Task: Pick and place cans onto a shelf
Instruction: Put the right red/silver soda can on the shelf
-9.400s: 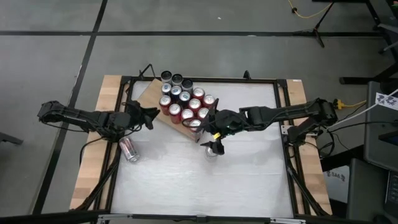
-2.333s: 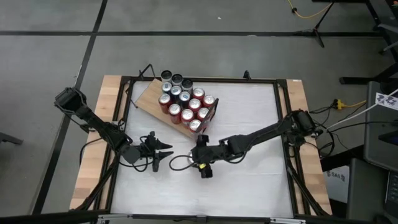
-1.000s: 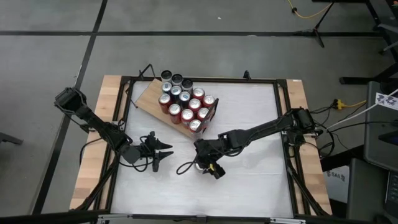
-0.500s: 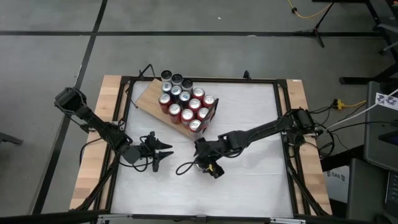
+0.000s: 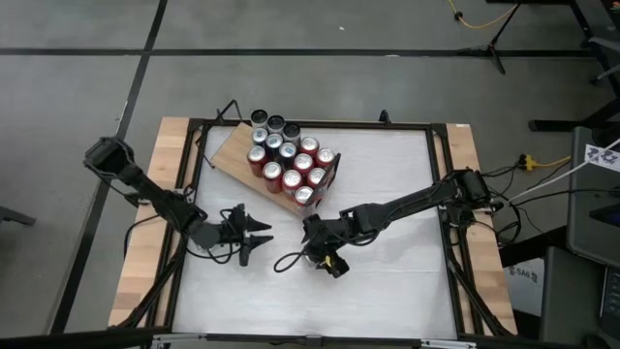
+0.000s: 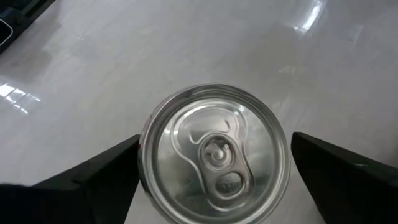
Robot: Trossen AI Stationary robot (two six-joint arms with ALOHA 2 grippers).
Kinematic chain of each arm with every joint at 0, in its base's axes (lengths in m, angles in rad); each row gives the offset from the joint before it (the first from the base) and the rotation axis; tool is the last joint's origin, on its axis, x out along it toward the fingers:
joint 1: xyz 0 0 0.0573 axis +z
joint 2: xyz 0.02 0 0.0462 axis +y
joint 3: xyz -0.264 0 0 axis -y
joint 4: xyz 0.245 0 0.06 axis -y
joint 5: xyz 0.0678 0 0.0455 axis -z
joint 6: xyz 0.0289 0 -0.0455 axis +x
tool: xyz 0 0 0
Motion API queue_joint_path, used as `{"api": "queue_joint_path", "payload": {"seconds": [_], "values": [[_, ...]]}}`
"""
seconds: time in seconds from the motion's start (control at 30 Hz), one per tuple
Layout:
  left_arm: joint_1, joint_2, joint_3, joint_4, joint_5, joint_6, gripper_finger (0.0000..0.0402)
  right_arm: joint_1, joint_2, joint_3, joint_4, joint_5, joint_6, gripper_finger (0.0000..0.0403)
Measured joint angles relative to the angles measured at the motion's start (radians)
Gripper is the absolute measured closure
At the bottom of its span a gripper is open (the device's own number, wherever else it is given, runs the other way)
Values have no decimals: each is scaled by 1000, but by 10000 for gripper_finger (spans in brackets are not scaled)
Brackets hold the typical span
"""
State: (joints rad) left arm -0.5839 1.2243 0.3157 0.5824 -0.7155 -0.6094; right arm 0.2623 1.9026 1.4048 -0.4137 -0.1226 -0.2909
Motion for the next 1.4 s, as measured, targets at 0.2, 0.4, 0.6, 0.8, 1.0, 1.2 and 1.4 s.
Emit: {"api": "queue_joint_path", "payload": {"seconds": [0.2, 0.4, 0.6, 0.8, 1.0, 1.2, 1.4], "values": [[49, 0, 0, 85, 129, -8, 196, 0, -2, 0, -3, 0, 1, 13], [70, 0, 0, 127, 127, -8, 179, 0, -22, 2, -14, 0, 1, 13], [86, 0, 0, 177, 123, -8, 178, 0, -45, 2, -21, 0, 2, 13], [94, 12, 70, 178, 121, 87, 178, 0, -75, 2, -60, 5, 2, 13], [94, 110, 225, 174, 131, 260, 178, 0, -123, 2, -123, 51, 35, 13], [95, 211, 360, 170, 133, 368, 178, 8, -188, 2, -220, 95, 77, 13], [98, 263, 439, 170, 132, 403, 178, 34, -252, 2, -312, 196, 90, 13]]}}
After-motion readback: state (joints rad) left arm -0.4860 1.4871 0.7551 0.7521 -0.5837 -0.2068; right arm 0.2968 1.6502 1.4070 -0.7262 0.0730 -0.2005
